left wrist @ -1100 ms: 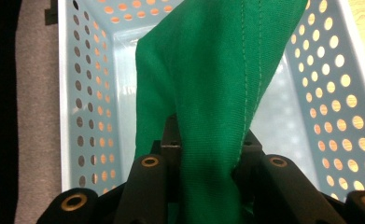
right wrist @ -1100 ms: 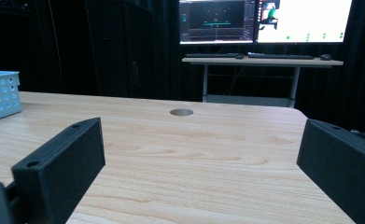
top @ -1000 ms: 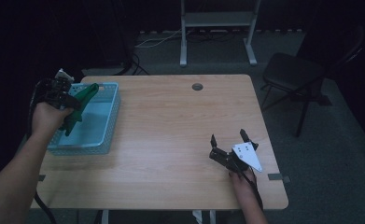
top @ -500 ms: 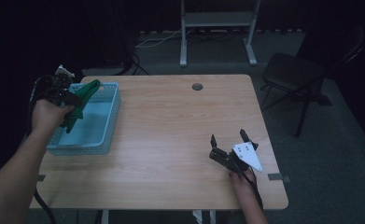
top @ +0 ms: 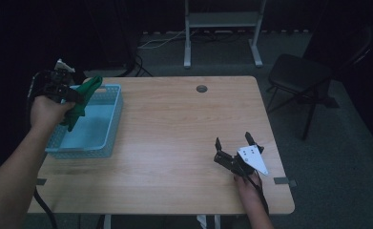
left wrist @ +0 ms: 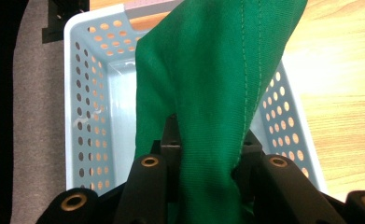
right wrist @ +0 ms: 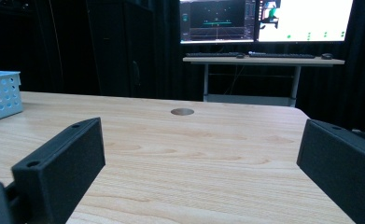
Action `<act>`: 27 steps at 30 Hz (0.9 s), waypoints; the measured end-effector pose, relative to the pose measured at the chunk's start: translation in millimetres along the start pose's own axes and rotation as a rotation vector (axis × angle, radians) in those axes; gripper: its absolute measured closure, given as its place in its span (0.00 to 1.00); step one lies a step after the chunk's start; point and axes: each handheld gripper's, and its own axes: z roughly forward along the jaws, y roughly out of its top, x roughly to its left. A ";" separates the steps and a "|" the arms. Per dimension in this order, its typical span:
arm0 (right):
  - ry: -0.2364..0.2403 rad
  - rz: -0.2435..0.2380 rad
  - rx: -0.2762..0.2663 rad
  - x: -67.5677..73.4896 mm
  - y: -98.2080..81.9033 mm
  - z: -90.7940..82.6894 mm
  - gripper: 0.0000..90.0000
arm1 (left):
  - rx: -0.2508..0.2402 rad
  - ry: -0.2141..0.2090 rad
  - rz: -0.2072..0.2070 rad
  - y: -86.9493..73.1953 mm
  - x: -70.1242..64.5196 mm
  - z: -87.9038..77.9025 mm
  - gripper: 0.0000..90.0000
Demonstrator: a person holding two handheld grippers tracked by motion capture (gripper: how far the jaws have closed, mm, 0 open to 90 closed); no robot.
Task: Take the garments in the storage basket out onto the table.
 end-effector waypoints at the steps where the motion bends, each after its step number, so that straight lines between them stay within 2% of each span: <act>1: 0.000 0.000 0.000 -0.1 0.0 0.0 0.00 | 0.002 -0.001 0.004 0.8 -0.7 -0.5 0.81; 8: 0.000 0.000 0.000 -0.1 0.0 0.0 0.00 | -0.002 -0.006 0.017 6.3 -9.4 -2.9 0.81; 11: 0.001 0.000 0.000 0.0 0.0 -0.1 0.00 | 0.000 -0.023 0.012 10.2 -11.9 -4.6 0.81; 16: 0.001 0.000 0.000 -0.1 0.0 0.0 0.00 | -0.001 -0.016 0.029 15.5 -17.8 -7.4 0.81; 27: 0.004 0.000 0.001 -0.3 0.0 0.0 0.00 | -0.009 -0.025 0.059 25.6 -39.8 -11.3 0.81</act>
